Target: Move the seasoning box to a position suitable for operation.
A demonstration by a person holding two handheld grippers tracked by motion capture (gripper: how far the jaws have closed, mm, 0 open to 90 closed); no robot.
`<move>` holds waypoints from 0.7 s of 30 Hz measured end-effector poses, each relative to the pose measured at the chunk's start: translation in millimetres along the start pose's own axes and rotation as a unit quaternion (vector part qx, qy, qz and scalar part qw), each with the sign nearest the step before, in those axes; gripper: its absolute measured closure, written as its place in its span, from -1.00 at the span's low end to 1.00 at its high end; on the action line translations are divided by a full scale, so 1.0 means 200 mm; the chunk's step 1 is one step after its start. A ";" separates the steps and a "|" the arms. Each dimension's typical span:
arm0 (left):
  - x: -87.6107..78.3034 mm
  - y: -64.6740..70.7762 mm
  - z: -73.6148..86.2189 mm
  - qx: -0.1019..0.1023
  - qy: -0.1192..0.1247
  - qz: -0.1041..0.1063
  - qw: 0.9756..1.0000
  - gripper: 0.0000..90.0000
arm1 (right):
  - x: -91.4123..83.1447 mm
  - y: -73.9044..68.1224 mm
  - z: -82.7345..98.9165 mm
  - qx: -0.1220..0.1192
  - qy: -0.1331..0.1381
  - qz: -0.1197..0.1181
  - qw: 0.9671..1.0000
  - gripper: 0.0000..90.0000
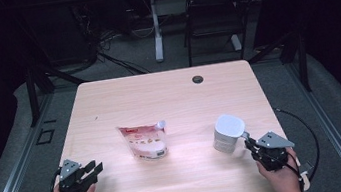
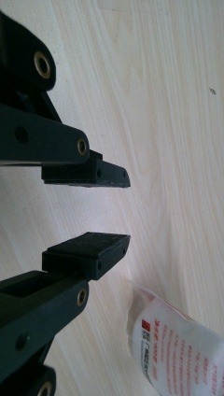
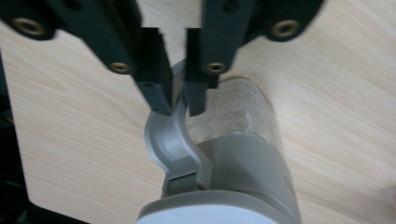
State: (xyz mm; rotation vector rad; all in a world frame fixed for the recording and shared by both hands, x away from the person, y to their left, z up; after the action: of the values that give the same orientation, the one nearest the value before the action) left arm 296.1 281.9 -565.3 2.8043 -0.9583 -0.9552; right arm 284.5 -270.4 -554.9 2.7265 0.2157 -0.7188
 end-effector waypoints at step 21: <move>0.01 0.00 0.00 0.000 -0.006 -0.001 1.000 0.43 | 0.10 0.03 -0.03 0.033 0.006 0.037 0.999 0.38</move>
State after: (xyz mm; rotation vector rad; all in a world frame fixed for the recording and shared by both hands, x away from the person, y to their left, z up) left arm 297.0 281.4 -566.6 2.8031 -0.9570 -0.9721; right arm 305.7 -271.8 -558.5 2.7859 0.0945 -0.7020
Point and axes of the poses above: each handheld gripper's, and its own axes: x roughly forward along the jaws, z roughly out of its underside, y roughly to its right, the point moved 2 cm from there along x, roughly forward along the jaws, and after that the axes turned 12 degrees about z, right-handed, at the moved point
